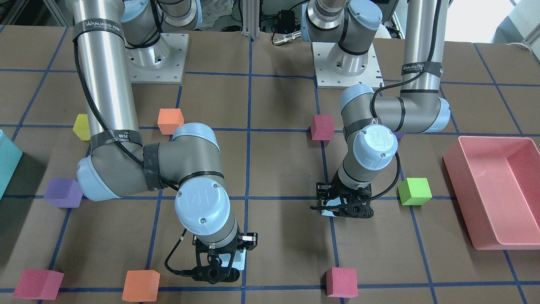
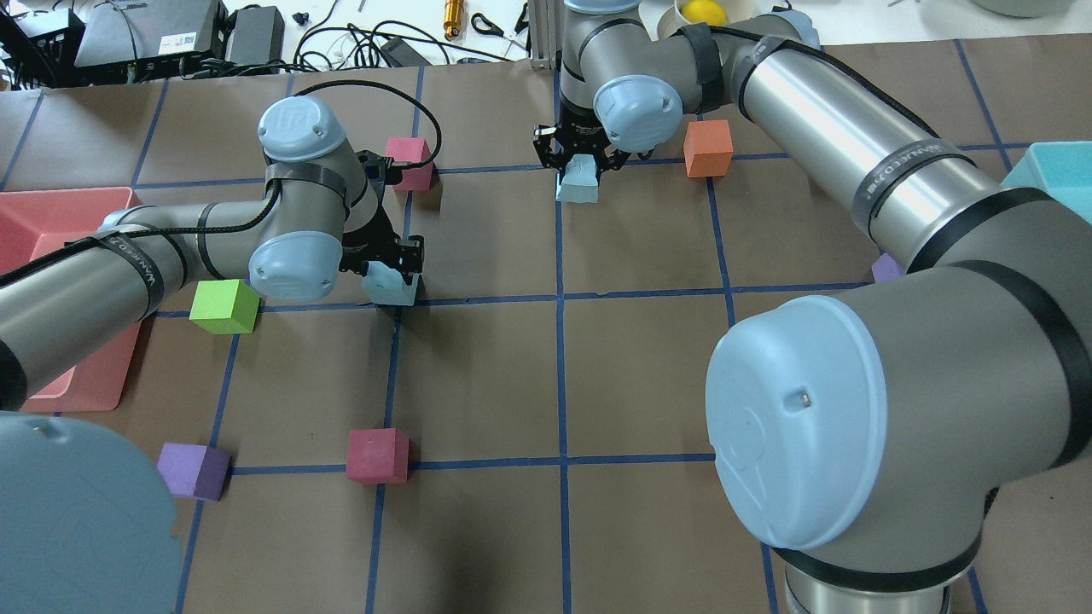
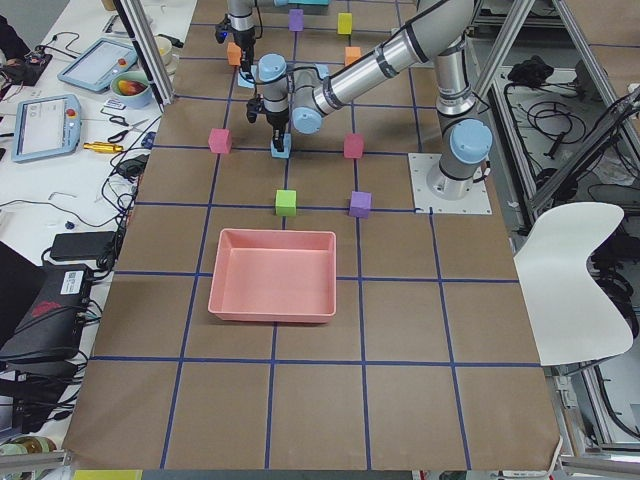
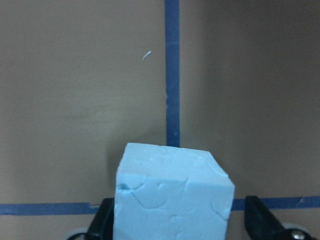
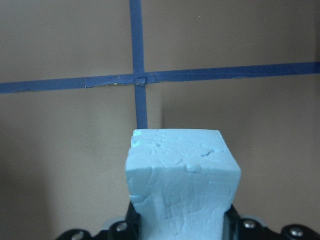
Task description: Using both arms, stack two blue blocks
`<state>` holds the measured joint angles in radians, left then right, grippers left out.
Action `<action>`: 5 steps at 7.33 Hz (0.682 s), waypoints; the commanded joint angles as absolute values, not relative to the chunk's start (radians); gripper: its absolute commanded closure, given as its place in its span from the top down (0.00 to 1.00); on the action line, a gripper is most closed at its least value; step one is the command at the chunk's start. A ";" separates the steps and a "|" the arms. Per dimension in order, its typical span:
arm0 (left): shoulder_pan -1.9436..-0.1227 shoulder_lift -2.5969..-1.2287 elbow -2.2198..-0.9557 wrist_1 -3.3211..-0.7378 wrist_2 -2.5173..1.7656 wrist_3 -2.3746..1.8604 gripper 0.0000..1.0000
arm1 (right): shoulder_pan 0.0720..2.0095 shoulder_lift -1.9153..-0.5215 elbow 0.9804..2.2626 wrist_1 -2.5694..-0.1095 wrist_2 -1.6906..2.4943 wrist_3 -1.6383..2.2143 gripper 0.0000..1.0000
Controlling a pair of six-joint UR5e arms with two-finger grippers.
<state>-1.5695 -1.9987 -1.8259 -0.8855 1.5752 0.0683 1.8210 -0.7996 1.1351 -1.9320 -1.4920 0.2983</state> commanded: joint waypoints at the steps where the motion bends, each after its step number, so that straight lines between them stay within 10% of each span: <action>1: -1.566 -1.999 -1.796 -0.887 1.574 0.084 0.11 | 1.830 -0.758 1.102 -1.937 -1.493 0.290 0.00; 5: -1.566 -2.014 -1.683 -0.948 1.571 0.084 0.09 | 1.832 -0.718 1.065 -1.937 -1.493 0.253 0.00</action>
<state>-1.5663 -2.0104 -1.7145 -0.9281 1.5725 0.0842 1.8312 -0.7272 1.0697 -1.9374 -1.4925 0.2584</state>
